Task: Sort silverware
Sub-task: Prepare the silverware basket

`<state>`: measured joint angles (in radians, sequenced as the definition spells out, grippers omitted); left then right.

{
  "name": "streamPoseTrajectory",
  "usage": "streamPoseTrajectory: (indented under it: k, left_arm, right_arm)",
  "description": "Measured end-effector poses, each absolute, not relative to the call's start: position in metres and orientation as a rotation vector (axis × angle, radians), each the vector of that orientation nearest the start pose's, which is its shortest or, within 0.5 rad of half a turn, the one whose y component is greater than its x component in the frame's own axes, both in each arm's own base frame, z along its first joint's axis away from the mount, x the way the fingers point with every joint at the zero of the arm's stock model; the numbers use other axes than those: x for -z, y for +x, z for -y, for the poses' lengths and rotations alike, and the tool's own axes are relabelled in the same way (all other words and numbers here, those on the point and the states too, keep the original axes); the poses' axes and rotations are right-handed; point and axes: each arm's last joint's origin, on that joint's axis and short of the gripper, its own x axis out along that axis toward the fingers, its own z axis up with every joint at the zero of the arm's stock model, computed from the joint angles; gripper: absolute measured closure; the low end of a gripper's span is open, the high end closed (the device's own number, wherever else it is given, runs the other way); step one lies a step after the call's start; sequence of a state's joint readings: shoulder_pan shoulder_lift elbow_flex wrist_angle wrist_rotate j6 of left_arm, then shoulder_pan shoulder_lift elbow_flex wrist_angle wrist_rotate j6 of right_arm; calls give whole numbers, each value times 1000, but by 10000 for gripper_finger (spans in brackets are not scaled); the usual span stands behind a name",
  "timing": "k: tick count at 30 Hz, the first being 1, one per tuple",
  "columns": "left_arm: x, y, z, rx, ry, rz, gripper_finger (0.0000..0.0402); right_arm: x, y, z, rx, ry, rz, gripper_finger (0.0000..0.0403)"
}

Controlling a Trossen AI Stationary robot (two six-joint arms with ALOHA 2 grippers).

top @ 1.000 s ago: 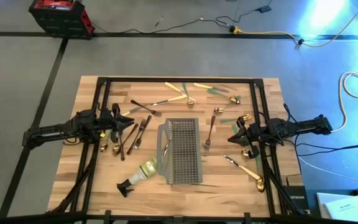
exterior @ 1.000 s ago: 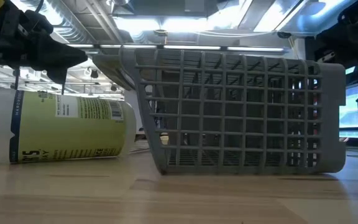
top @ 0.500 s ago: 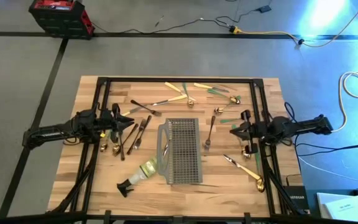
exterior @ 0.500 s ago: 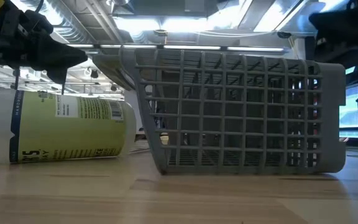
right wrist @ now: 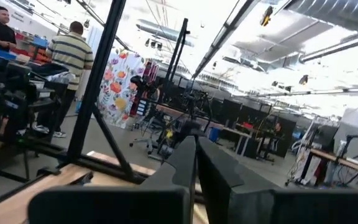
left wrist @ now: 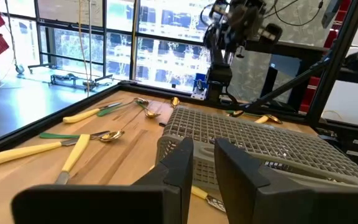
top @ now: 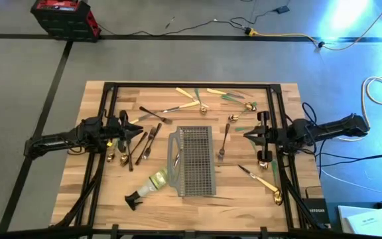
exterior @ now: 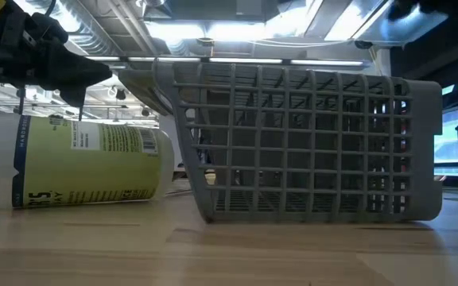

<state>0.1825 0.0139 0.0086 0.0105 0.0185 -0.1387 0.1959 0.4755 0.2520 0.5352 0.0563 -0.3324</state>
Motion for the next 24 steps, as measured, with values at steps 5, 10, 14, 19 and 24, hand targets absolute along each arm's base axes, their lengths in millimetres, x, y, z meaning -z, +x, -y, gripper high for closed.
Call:
streamPoseTrajectory:
  k: [5, 10, 14, 19, 24]
  left_arm:
    - [-166, 97, -17, -163, -138, 16, 350]
    - [-166, 97, -17, -164, -138, 16, 350]
    - [-166, 97, -17, -164, -138, 16, 350]
    - [-166, 97, -17, -164, -138, 16, 350]
    - [-166, 97, -17, -164, -138, 16, 350]
  right_arm:
    - [-297, 154, -29, -84, -348, 318, 403]
    - [-337, 184, -35, -80, -374, 320, 403]
    - [-369, 206, -39, -81, -432, 282, 403]
    - [-414, 229, -40, -66, -469, 263, 403]
    - [-449, 256, -35, -44, -483, 207, 403]
